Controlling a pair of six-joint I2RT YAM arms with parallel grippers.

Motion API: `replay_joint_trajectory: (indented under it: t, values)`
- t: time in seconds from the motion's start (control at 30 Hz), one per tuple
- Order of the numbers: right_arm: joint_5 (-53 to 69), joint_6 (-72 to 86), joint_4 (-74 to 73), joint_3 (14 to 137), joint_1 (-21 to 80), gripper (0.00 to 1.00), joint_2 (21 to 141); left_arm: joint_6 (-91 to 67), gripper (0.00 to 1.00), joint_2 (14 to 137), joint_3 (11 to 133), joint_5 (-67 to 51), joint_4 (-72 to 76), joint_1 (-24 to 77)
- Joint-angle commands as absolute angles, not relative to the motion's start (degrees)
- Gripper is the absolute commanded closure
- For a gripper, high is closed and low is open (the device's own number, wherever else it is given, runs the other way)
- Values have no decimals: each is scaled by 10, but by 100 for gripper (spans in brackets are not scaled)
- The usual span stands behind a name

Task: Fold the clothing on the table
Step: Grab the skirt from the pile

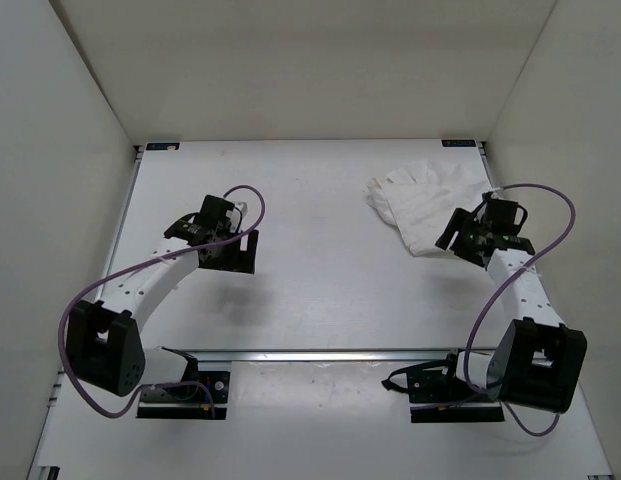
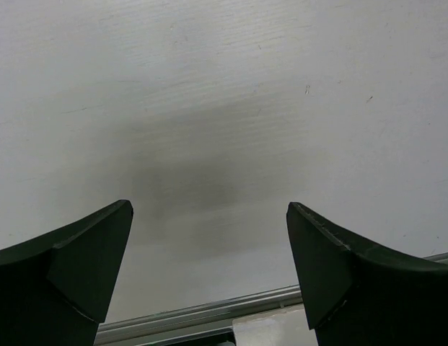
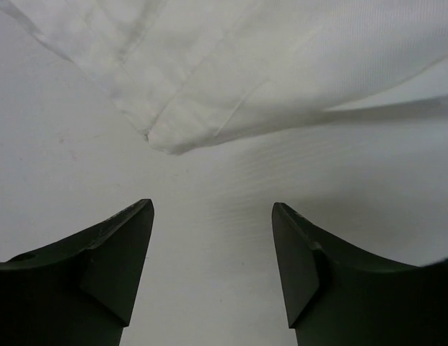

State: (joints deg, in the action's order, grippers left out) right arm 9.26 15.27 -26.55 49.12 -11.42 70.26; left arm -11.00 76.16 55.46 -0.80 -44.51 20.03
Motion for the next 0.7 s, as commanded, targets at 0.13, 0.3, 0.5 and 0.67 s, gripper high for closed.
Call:
replay_joint_trajectory:
  t: [0.13, 0.3, 0.5, 0.67]
  values:
    - [102, 166, -244, 431, -162, 30, 663, -109, 1, 722, 537, -6, -421, 205]
    - [93, 170, -228, 424, -155, 29, 696, -113, 1, 719, 529, -27, -404, 210]
    - [111, 178, -196, 423, -163, 30, 751, -105, 1, 713, 510, -42, -403, 200]
    - [124, 201, -154, 411, -169, 31, 767, -100, 2, 715, 509, -45, -403, 193]
